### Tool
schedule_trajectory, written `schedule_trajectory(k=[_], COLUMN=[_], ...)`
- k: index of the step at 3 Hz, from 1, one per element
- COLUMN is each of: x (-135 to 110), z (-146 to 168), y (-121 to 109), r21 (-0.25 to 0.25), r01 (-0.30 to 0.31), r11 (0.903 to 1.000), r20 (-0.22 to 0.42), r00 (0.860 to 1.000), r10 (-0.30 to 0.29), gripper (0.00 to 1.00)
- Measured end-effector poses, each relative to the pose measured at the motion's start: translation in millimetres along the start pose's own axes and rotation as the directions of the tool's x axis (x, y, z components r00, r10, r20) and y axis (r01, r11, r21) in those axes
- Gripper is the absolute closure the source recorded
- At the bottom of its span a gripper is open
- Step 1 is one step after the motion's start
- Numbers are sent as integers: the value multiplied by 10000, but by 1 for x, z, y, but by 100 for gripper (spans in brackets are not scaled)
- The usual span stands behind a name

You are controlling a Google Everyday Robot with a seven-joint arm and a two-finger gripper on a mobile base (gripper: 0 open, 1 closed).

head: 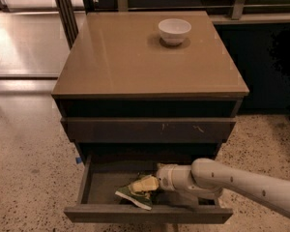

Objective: Pick green jalapeno chip bag from middle drawer and place on counter

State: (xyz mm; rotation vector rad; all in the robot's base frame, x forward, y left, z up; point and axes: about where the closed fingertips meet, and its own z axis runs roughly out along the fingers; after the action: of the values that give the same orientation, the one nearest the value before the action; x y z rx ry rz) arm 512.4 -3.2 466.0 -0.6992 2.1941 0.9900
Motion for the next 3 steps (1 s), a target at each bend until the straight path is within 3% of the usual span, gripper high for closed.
schedule_trajectory(k=[2, 3], x=[13, 25], z=[27, 36], y=[-9, -9], r21=[231, 410], r01=[-55, 92], r11=[9997, 9991], r20=[-524, -1129], r00=[9986, 9936], r10=[67, -45], gripper=[0, 0])
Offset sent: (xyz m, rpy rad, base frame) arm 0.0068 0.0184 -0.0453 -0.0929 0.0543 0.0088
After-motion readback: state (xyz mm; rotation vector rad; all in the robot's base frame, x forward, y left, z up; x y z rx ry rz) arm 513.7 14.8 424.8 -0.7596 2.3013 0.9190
